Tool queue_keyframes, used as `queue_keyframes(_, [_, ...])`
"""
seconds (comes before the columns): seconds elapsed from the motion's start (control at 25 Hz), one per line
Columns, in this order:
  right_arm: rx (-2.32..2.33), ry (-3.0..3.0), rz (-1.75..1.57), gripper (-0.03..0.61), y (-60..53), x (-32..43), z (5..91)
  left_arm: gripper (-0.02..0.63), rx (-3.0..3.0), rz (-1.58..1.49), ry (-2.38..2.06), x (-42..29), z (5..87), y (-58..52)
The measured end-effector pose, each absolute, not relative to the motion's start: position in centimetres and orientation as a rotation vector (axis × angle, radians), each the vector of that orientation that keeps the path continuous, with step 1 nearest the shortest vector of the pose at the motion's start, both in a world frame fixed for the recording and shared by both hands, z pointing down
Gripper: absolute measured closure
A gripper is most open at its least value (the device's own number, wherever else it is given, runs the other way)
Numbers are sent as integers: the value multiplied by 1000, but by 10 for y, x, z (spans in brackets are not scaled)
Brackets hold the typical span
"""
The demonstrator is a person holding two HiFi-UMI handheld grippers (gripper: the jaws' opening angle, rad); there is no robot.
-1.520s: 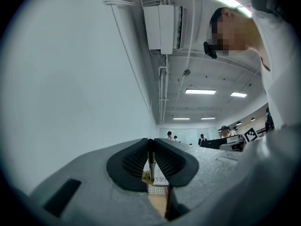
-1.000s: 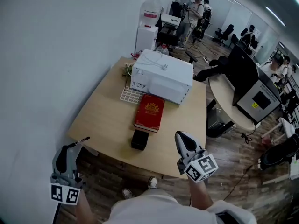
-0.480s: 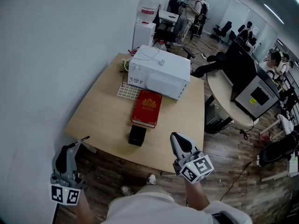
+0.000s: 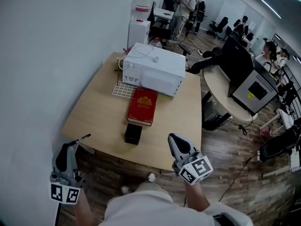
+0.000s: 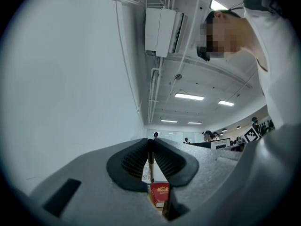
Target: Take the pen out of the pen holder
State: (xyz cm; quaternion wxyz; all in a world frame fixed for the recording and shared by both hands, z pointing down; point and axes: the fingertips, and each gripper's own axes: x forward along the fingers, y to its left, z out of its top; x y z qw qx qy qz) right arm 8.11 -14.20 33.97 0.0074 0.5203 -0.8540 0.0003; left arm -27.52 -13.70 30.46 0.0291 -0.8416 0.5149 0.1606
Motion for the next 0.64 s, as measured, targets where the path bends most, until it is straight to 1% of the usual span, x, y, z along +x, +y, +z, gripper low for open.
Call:
queue_keyframes(0.2, [1665,-2641,-12,575,-136,91,341,561,-2616,498,1543,-265,304,-139])
queue_keyframes(0.64, [1666,-2630,-73,575,-134,89,337,561,-2619,529,1539,-267,308,-140])
